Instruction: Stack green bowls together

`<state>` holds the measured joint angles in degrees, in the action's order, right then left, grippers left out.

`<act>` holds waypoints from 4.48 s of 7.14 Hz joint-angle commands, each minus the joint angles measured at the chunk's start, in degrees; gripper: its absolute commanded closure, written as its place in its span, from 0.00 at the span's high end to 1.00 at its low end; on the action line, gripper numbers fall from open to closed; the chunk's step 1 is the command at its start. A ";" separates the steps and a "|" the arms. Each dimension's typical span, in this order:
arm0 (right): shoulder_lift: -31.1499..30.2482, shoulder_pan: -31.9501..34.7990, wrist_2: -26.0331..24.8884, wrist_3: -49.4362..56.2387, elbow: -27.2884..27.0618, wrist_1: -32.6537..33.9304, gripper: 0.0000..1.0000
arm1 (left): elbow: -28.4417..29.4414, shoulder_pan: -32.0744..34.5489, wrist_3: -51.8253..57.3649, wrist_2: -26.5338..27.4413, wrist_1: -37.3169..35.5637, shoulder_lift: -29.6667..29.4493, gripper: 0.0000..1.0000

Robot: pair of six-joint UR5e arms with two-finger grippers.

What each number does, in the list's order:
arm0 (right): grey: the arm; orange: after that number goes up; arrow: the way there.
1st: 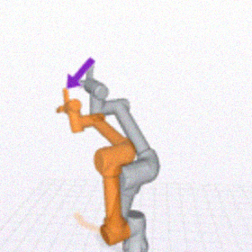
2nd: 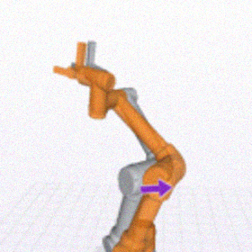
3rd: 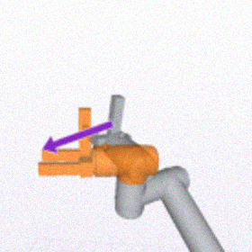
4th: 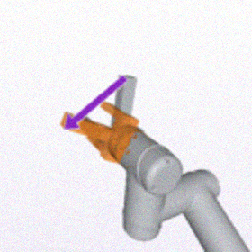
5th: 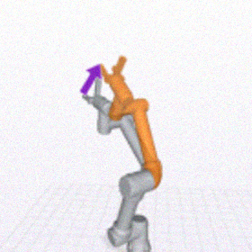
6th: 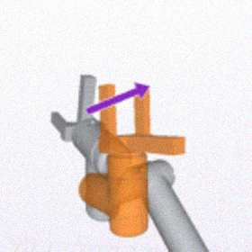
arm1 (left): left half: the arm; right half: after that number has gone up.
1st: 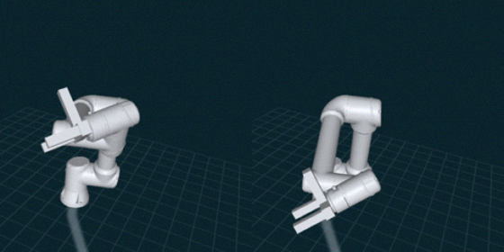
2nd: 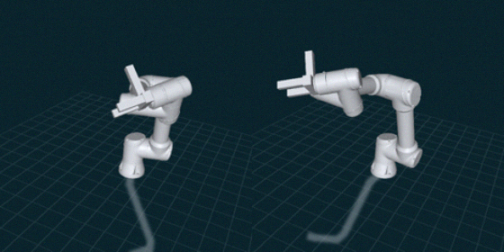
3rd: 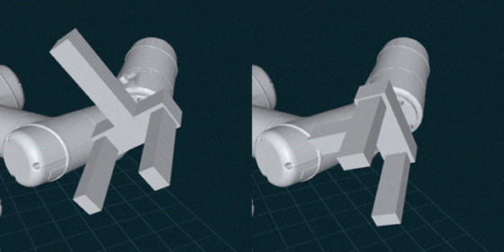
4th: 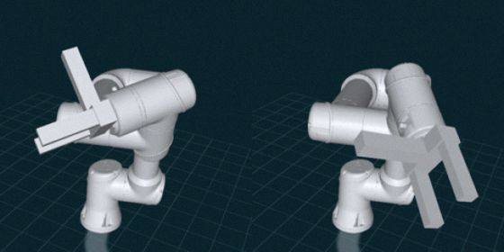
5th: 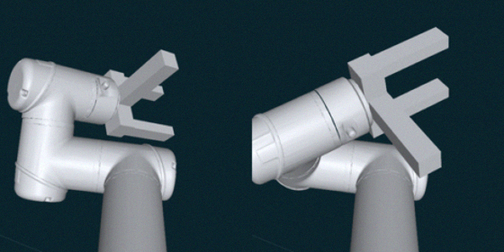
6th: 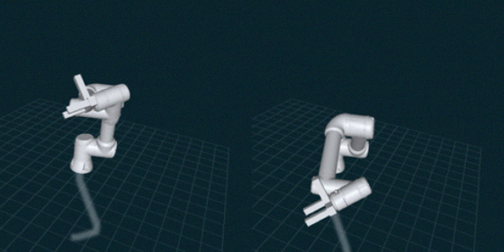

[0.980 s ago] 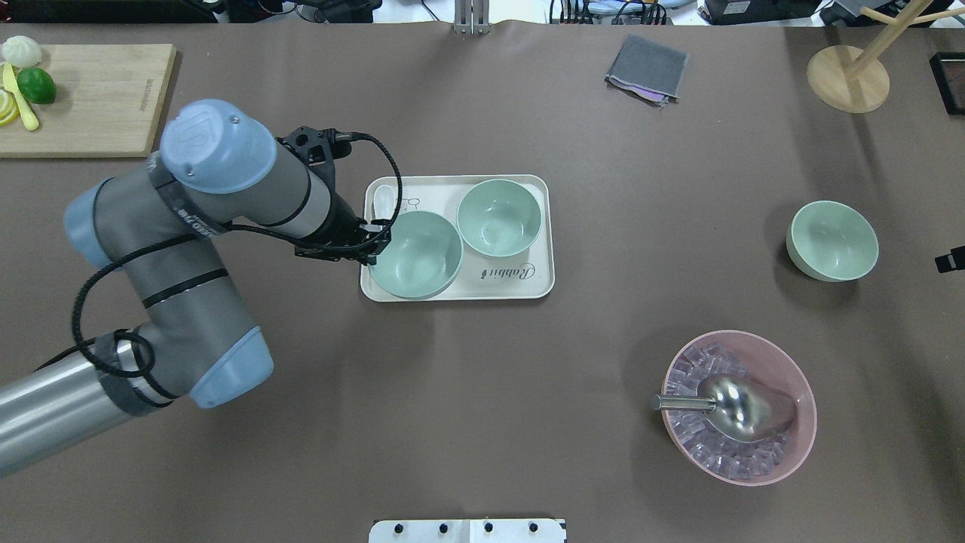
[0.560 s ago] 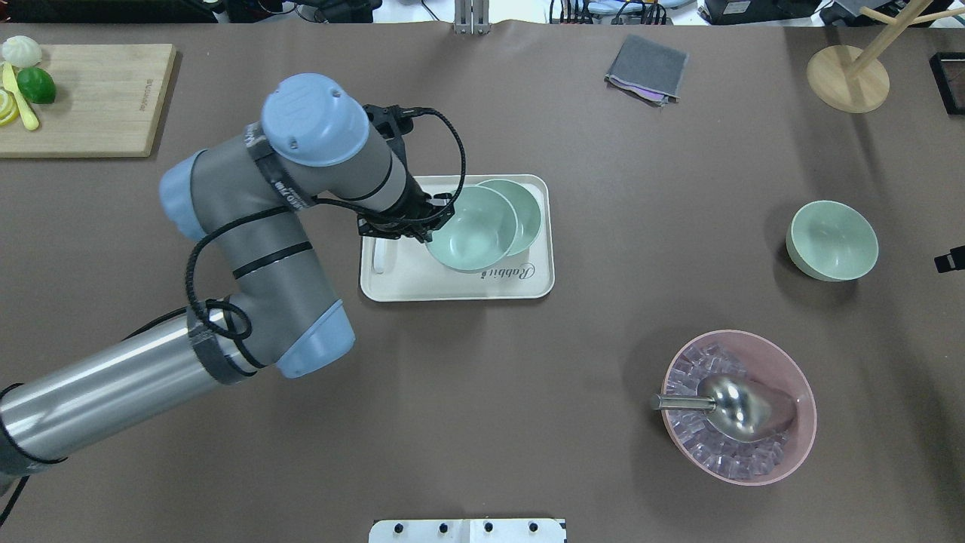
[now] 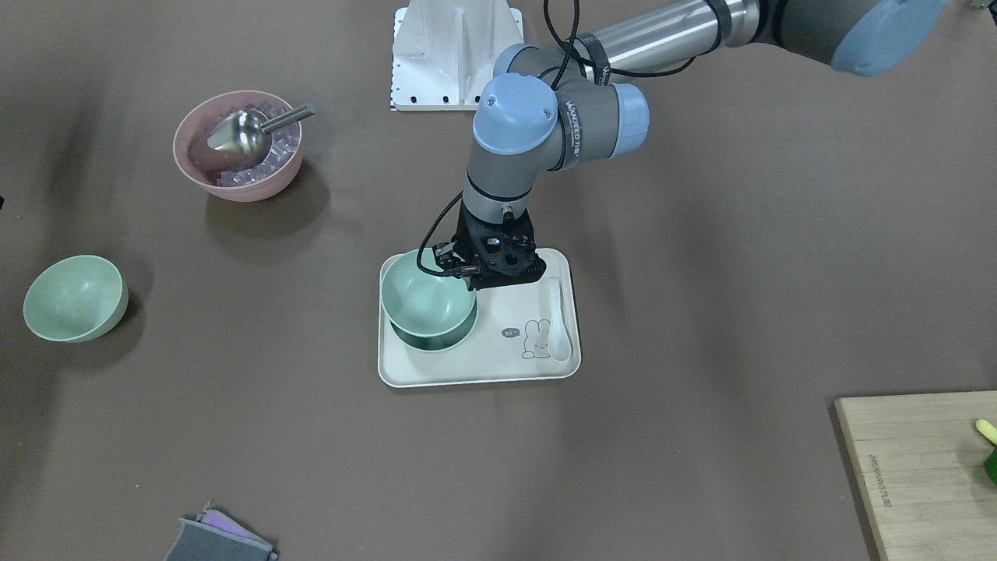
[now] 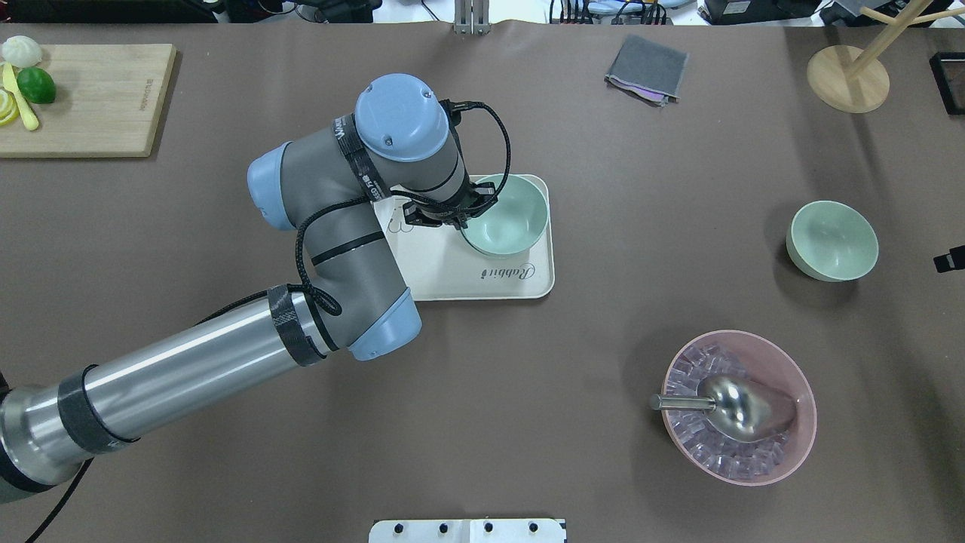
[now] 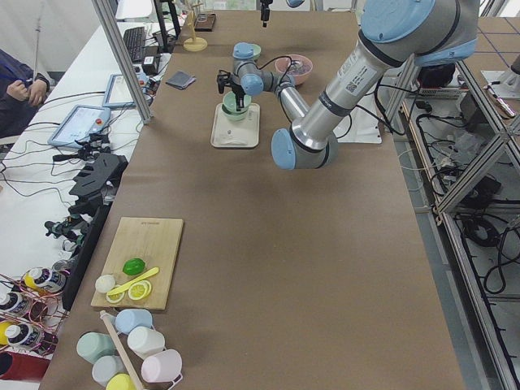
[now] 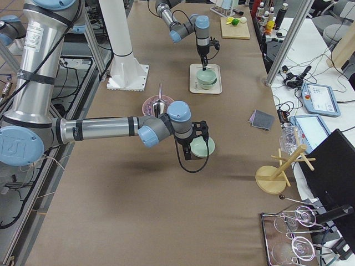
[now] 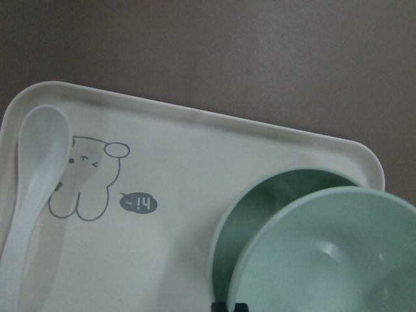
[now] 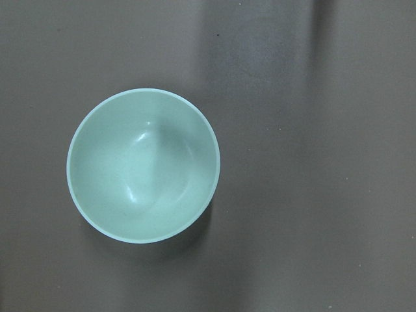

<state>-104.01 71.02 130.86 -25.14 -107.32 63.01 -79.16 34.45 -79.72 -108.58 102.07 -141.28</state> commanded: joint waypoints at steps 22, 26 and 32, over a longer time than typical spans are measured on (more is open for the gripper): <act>-0.23 -0.09 -0.08 0.44 0.70 0.09 1.00 | -20.58 5.70 17.26 -6.46 -14.71 11.76 0.98; -0.93 -0.18 -0.17 -1.48 1.14 0.09 1.00 | -39.32 26.05 54.28 -11.64 -27.45 36.37 0.98; 14.66 -3.16 -5.88 -8.00 15.94 0.10 0.79 | -32.64 46.67 89.48 -17.72 -25.87 47.76 0.98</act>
<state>-95.79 68.03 125.18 -32.63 -97.85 63.28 -111.79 80.50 9.16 -126.32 75.36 -94.46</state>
